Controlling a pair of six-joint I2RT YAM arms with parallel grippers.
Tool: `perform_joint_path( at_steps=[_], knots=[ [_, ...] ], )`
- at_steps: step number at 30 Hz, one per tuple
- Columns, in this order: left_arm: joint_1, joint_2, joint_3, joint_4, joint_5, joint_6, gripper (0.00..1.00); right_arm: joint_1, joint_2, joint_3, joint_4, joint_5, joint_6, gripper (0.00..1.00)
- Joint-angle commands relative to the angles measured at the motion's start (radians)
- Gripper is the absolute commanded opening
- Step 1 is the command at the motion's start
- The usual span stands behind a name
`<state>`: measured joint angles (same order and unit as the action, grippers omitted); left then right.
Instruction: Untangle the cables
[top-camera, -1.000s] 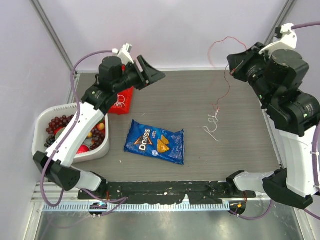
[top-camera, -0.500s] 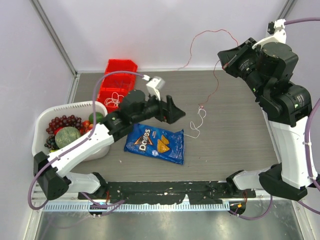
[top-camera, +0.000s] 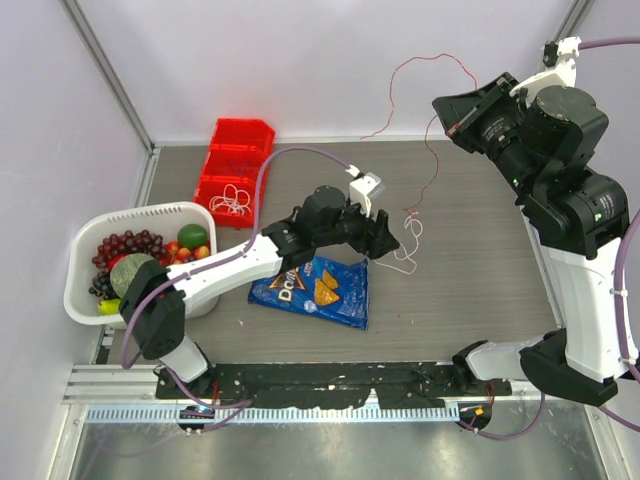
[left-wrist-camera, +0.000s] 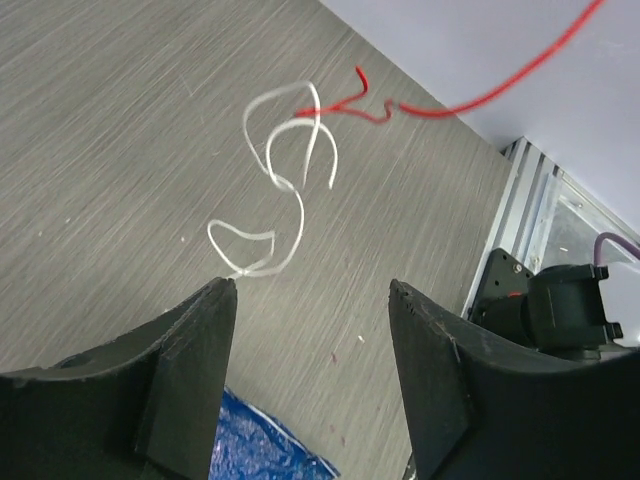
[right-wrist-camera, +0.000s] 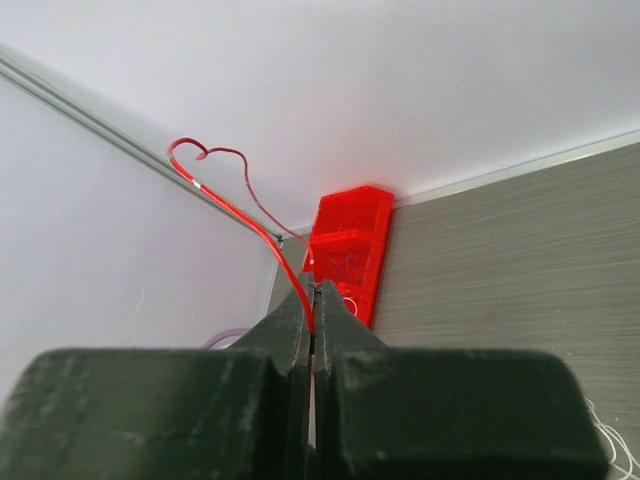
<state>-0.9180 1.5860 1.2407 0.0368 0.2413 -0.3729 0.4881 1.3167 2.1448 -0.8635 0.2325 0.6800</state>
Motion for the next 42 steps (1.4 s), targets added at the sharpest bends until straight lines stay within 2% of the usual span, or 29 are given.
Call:
perform_joint_path(
  at_steps=[1,5,8,10,19,26,34,42],
  knots=[
    [-0.007,0.044,0.08,0.14,0.055,0.005,0.65,0.001,-0.019,0.004,0.061,-0.018,0.013,0.01],
    [-0.009,0.077,0.094,0.184,0.052,-0.03,0.71,0.001,-0.02,0.006,0.066,-0.025,0.015,0.01],
    [-0.009,0.103,0.123,0.172,0.035,-0.024,0.67,0.001,-0.022,0.006,0.067,-0.032,0.016,0.01],
    [-0.009,0.126,0.141,0.166,0.045,-0.021,0.57,0.0,-0.024,0.007,0.067,-0.032,0.015,0.01],
    [-0.009,0.157,0.135,0.123,0.066,-0.029,0.0,0.001,-0.025,0.043,0.078,-0.016,0.003,0.01],
    [-0.004,0.198,0.111,0.114,0.044,-0.04,0.0,0.001,-0.043,0.073,0.158,-0.001,-0.002,0.01],
    [0.019,0.324,0.037,0.124,0.108,-0.176,0.0,0.001,-0.125,0.122,0.322,0.086,-0.052,0.01],
    [0.021,0.384,0.054,0.106,0.148,-0.199,0.0,0.001,-0.195,0.063,0.363,0.182,-0.088,0.01]
  ],
)
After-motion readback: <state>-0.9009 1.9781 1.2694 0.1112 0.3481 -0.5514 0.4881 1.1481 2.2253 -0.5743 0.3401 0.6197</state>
